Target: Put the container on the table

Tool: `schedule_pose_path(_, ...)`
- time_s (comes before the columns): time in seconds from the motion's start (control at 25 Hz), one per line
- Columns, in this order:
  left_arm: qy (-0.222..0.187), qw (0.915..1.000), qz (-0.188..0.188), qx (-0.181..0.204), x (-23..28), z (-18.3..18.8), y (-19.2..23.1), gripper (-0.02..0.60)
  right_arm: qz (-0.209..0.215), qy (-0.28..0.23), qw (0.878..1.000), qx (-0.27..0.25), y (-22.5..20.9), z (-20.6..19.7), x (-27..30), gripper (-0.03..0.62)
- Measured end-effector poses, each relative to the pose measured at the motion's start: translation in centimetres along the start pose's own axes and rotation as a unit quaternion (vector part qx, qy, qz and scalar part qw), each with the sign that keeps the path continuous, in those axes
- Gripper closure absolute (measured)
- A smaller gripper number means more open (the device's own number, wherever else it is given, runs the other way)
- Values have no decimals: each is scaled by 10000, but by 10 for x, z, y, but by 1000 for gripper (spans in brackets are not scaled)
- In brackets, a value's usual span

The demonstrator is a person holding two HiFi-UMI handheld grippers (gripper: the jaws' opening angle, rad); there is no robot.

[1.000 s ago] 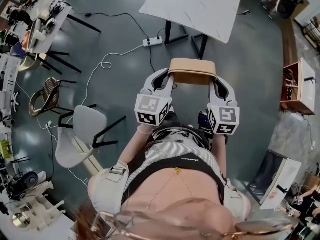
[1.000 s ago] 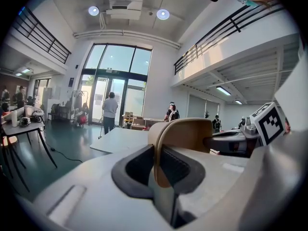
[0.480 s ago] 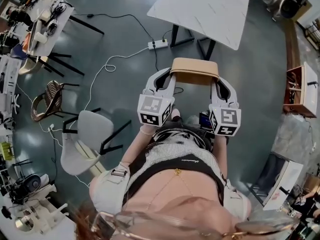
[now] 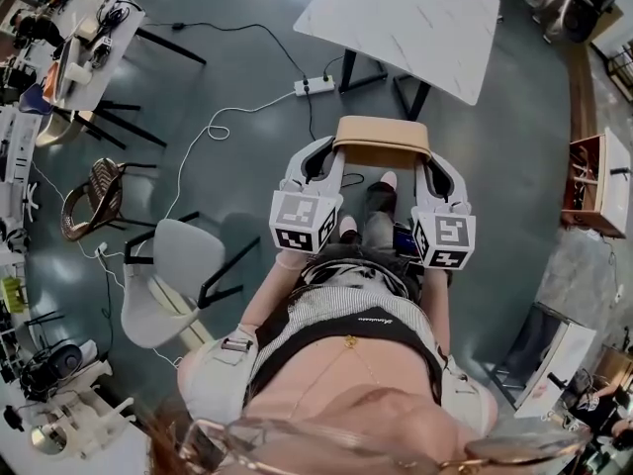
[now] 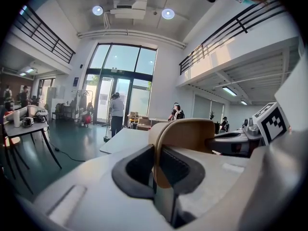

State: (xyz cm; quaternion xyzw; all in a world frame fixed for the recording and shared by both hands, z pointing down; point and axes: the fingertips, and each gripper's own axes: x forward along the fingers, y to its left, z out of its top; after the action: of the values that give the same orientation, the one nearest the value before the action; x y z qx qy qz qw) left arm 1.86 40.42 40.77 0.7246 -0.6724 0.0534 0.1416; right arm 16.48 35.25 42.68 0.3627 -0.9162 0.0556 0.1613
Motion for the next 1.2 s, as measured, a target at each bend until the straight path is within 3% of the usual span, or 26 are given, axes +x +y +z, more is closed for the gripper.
schedule_pose_path(0.32,110,9998,182,0,54,11,20,546,202,55,9998,-2,-31,10,55,536)
schedule_pose_path(0.68,35,9995,285,144,135,50,31,546,328,-115,9994,27,-92,44,117,537)
schedule_pose_path(1.2,-33,9991,433,-13,202,66,19,546,467,-121,9987,-159,-157,60,157,537)
